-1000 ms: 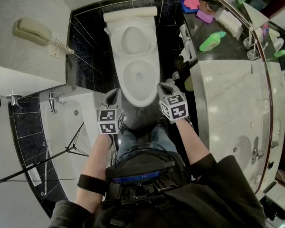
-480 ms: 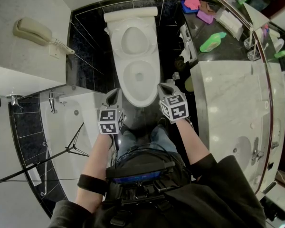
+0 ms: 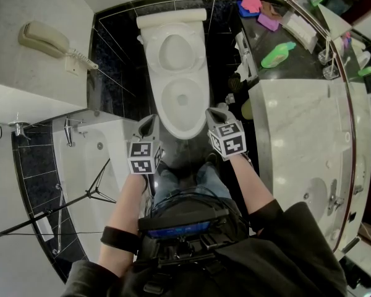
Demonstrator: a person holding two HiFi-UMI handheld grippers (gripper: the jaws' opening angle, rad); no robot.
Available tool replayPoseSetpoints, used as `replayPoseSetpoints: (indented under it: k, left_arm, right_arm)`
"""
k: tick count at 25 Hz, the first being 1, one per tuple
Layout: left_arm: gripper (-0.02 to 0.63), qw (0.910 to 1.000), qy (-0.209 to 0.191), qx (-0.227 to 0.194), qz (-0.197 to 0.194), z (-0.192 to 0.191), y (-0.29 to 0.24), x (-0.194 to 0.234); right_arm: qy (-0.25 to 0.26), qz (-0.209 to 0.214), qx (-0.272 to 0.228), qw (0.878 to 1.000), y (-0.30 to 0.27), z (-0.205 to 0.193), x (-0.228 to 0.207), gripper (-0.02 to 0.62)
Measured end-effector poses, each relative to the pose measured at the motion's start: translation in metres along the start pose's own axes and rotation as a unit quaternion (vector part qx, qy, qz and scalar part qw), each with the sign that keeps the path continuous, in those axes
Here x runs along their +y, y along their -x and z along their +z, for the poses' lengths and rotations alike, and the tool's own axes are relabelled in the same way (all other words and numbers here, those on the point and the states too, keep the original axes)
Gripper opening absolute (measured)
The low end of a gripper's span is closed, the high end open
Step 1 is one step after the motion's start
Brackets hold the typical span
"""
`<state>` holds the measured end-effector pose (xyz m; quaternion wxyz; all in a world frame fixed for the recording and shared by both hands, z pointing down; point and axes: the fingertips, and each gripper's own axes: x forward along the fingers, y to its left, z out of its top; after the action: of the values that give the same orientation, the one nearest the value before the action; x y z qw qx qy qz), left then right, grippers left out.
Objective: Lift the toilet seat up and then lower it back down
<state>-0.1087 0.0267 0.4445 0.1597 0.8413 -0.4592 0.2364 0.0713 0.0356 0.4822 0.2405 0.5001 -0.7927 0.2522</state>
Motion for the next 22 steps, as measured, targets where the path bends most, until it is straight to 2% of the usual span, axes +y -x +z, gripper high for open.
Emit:
replayPoseSetpoints:
  k: [22]
  left_arm:
    - [0.008,1.0,-0.002,-0.001,0.002,-0.0036,-0.0012,0.0007]
  right_arm:
    - [-0.005,0.0,-0.001,1.0,0.0026,0.0015,0.0011,0.009]
